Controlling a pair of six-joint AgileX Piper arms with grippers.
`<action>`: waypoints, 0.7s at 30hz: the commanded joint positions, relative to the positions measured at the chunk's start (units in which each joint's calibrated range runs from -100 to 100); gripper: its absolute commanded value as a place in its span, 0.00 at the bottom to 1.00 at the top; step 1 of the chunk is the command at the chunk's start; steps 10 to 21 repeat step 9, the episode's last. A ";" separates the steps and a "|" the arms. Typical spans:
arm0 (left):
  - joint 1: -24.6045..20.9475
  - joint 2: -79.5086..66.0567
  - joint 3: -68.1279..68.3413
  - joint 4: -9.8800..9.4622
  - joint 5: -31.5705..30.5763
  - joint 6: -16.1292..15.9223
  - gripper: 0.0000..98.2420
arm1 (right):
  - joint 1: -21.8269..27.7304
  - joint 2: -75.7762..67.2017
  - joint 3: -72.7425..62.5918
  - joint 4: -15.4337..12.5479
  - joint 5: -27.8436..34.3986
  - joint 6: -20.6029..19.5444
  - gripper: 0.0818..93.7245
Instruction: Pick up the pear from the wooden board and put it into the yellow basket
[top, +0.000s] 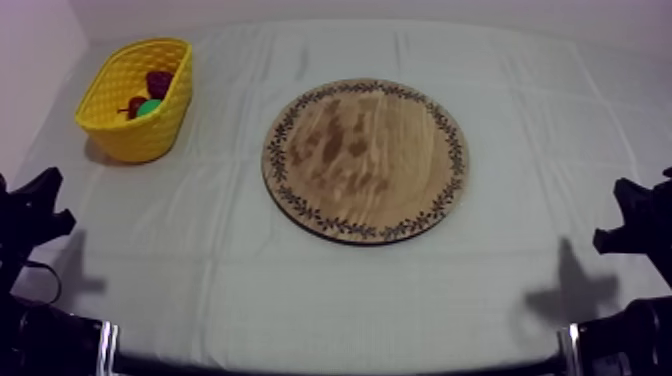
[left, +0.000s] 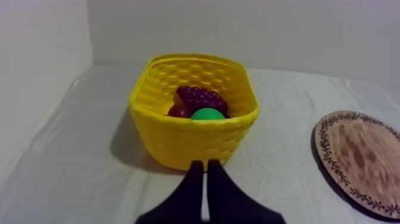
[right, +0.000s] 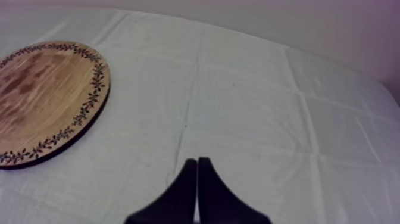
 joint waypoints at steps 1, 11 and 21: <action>0.04 -0.04 0.00 0.37 0.00 0.07 0.00 | 0.00 0.01 0.05 0.01 -0.03 0.02 0.00; 0.04 -0.04 0.00 0.78 0.08 -0.36 0.00 | 0.00 0.01 0.05 0.01 -0.03 0.02 0.00; 0.04 -0.04 0.00 0.78 0.08 -0.36 0.00 | 0.00 0.01 0.05 0.01 -0.03 0.02 0.00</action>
